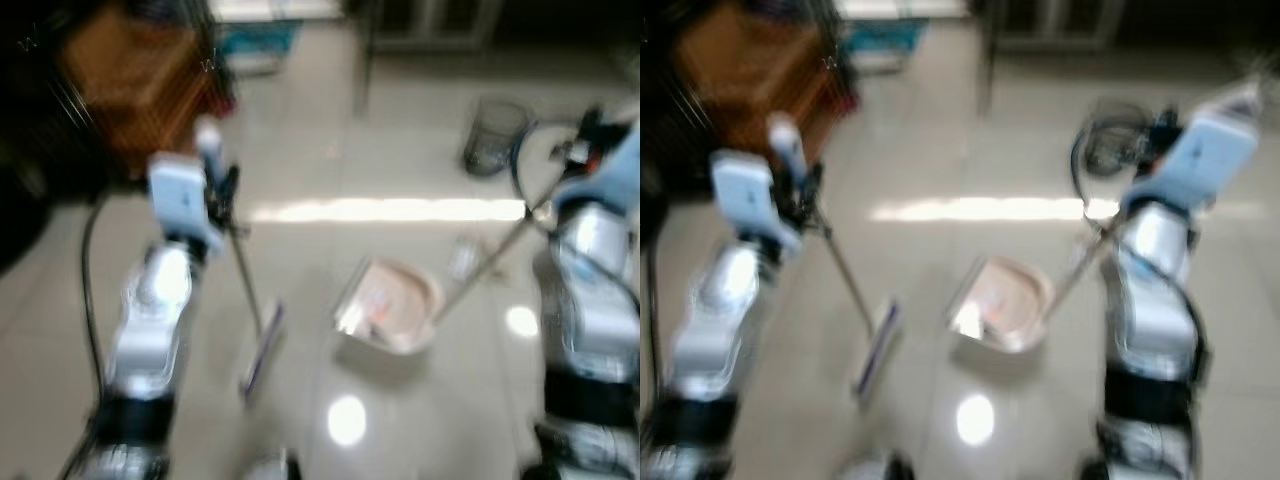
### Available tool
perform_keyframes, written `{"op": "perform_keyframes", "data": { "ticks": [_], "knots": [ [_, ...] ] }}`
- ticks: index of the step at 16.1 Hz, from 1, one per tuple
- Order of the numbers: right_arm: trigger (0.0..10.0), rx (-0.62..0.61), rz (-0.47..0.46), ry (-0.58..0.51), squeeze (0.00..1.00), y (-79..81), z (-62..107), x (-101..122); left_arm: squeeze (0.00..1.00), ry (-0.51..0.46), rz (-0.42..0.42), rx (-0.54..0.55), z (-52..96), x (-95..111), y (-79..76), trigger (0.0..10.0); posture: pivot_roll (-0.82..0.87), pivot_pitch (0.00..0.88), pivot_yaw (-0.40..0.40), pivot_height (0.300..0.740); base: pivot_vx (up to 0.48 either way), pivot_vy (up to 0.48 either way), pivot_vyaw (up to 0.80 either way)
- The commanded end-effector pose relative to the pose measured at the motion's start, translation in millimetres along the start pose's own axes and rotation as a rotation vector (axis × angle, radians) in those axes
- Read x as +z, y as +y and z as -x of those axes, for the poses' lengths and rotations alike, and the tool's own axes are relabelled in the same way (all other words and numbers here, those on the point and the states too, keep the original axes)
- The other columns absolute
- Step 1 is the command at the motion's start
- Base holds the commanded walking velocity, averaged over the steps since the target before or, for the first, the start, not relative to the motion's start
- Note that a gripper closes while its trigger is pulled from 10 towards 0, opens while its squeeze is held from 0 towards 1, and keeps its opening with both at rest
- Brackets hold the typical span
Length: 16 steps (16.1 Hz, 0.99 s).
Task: Sweep floor
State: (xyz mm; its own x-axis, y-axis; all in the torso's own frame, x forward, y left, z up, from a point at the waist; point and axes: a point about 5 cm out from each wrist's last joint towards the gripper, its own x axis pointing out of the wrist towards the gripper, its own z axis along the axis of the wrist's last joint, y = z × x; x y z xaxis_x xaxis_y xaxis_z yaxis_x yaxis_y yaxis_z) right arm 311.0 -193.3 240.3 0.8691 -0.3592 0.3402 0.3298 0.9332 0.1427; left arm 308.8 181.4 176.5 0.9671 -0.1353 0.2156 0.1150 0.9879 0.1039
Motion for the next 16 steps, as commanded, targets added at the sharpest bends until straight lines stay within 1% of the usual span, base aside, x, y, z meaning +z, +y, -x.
{"op": "perform_keyframes", "data": {
  "ticks": [1,4,7,10,11,13,15,16],
  "knots": [
    [10.0,-0.019,-0.025,-0.039,0.0,-7.2,-1.6,10,0.0,-0.039,-0.011,-0.02,-4.4,11,-6.5,10.0,0.01,0.115,0.089,0.74,0.401,0.0,0.0],
    [10.0,-0.026,-0.017,-0.043,0.0,-6.6,0.0,7,0.0,-0.029,-0.023,-0.017,-1.7,9,-4.6,10.0,0.02,0.117,0.079,0.74,0.4,0.0,0.0],
    [10.0,-0.047,-0.032,-0.04,0.0,-4.4,1.3,2,0.0,-0.013,-0.041,-0.006,3.1,7,-1.5,10.0,0.03,0.114,0.069,0.74,0.413,0.0,0.0],
    [10.0,-0.059,-0.055,-0.033,0.0,-5.6,1.0,-1,0.0,-0.016,-0.047,-0.008,2.3,7,-5.0,10.0,0.04,0.114,0.052,0.74,0.426,0.0,0.0],
    [10.0,-0.05,-0.056,-0.032,0.0,-4.8,1.0,-2,0.0,-0.016,-0.046,-0.007,2.3,8,-6.2,10.0,0.04,0.114,0.048,0.74,0.428,0.0,0.0],
    [10.0,-0.008,-0.049,-0.03,0.0,2.2,2.0,-7,0.0,-0.012,-0.049,-0.012,4.2,6,-8.5,10.0,0.05,0.108,0.045,0.74,0.424,0.0,0.0],
    [10.0,0.012,-0.071,-0.018,0.0,6.3,1.9,-10,0.0,-0.003,-0.059,-0.02,4.0,5,-8.9,10.0,0.05,0.106,0.048,0.74,0.426,0.0,0.0],
    [10.0,0.016,-0.069,-0.017,0.0,7.0,1.8,-11,0.0,-0.002,-0.061,-0.022,3.6,4,-9.0,10.0,0.05,0.105,0.05,0.74,0.424,0.0,-0.46]
  ]
}}
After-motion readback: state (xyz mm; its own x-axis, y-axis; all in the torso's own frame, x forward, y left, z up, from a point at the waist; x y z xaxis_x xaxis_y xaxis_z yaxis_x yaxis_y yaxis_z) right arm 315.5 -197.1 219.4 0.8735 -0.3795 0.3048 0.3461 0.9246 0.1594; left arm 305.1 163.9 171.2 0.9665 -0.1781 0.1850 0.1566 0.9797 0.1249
